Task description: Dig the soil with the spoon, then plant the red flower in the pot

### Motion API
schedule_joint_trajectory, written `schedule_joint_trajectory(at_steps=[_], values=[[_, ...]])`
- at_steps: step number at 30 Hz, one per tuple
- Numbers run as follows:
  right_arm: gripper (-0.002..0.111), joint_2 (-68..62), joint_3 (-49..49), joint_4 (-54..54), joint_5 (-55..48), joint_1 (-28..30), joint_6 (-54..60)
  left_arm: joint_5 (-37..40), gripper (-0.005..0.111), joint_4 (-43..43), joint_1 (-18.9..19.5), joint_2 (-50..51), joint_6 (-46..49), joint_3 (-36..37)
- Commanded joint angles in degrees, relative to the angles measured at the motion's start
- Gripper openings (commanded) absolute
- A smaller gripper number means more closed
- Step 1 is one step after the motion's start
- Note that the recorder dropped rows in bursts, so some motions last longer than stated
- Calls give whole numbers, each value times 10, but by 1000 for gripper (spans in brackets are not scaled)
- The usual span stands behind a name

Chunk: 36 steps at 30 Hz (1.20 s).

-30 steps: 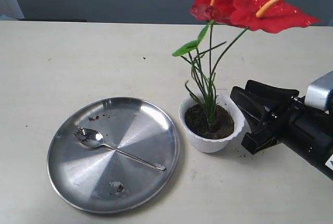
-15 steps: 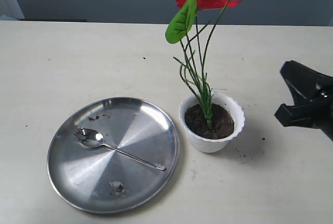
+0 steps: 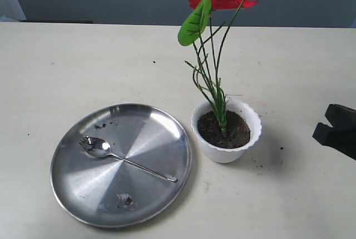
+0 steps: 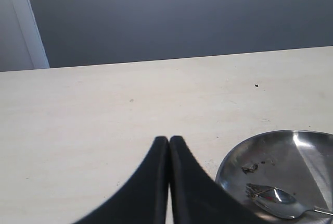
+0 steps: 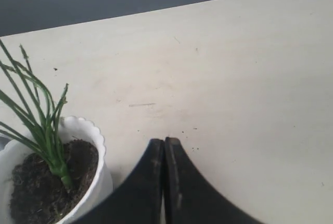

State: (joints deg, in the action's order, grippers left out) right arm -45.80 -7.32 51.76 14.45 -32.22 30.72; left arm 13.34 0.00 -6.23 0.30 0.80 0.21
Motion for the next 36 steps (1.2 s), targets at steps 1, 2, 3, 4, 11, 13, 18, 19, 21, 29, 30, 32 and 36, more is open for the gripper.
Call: schedule_joint_trajectory(at_steps=[1,2,3,4,11,13,18,19,21,29,30,32,36], values=[[-1,3,-4,10,-7,2,11,0,0,0,-3,-3,-2,-2],[-1,3,-4,10,-7,2,11,0,0,0,-3,-3,-2,-2],[-1,3,-4,10,-7,2,11,0,0,0,-3,-3,-2,-2],[-1,3,-4,10,-7,2,11,0,0,0,-3,-3,-2,-2],[-1,3,-4,1,-5,2,27,0,0,0,-3,-3,-2,-2],[-1,18,-4,-7,2,-8,53,0,0,0,-3,-3,-2,-2],[-1,116,-4,-9,4,8,56,0,0,0,-2,-3,-2,-2],[-1,145,-4,-9,3,19,56,0,0,0,-2,-3,-2,-2],[-1,204,-4,-9,6,56,56,0,0,0,-2,-3,-2,-2],[-1,383,-4,-29,-100,220,79,0,0,0,-2,-3,-2,-2],[-1,394,-4,-48,-139,231,84,0,0,0,-2,-3,-2,-2],[-1,409,3,-84,-199,246,84,0,0,0,-2,-3,-2,-2],[-1,416,52,-104,-222,259,52,0,0,0,-2,-3,-2,-2]])
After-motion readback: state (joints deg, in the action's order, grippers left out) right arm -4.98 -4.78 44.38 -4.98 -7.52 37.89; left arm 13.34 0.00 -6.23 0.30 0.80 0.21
